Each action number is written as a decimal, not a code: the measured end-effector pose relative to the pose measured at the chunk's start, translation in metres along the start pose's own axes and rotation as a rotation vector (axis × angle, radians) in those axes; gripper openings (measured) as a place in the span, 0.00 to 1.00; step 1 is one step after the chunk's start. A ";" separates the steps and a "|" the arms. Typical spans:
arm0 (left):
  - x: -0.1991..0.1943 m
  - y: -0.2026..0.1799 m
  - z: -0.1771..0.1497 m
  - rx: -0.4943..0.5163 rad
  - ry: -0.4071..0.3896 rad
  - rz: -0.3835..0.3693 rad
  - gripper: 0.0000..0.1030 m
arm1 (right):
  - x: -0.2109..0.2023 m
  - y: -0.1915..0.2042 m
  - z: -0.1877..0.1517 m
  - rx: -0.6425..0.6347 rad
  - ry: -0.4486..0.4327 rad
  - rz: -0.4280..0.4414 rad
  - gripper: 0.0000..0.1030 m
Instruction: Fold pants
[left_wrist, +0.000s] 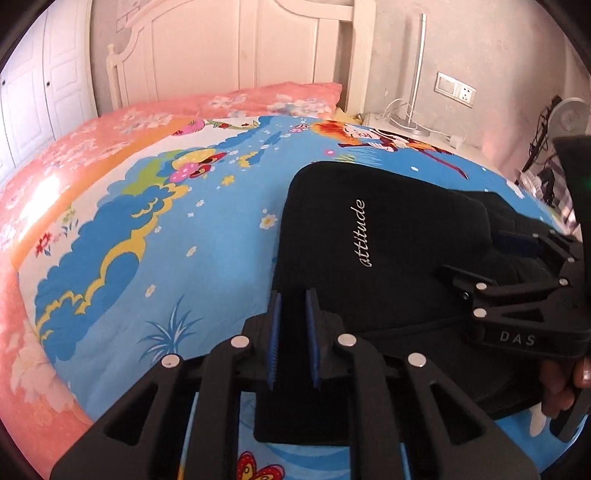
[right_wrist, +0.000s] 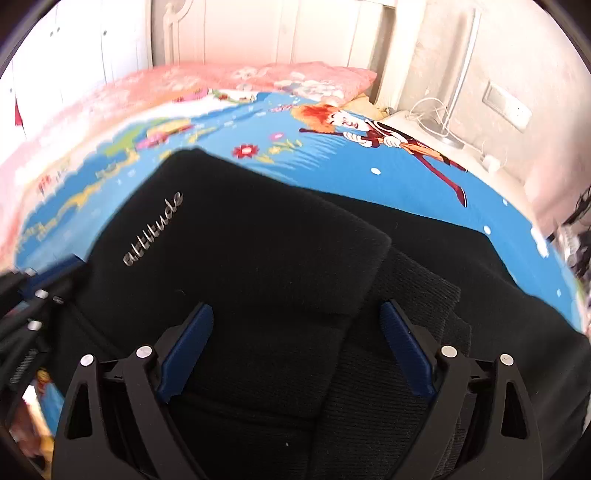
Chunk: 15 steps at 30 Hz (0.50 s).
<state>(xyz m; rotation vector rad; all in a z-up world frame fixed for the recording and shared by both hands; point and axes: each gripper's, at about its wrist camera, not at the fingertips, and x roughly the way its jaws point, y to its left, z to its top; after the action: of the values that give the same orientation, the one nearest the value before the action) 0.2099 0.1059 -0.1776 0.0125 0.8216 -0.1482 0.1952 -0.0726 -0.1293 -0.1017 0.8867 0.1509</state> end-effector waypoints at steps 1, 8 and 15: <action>0.001 0.001 0.000 -0.010 -0.001 -0.005 0.14 | -0.010 -0.007 -0.002 0.031 -0.030 -0.003 0.84; -0.002 0.011 -0.007 -0.046 -0.016 -0.037 0.22 | -0.008 -0.067 -0.032 0.169 0.034 0.081 0.85; -0.011 0.067 -0.023 -0.357 0.029 -0.322 0.59 | -0.003 -0.064 -0.036 0.175 0.030 0.094 0.89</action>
<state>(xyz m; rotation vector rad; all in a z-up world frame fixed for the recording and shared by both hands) 0.1946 0.1749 -0.1883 -0.4568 0.8655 -0.3035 0.1764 -0.1413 -0.1481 0.1014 0.9317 0.1593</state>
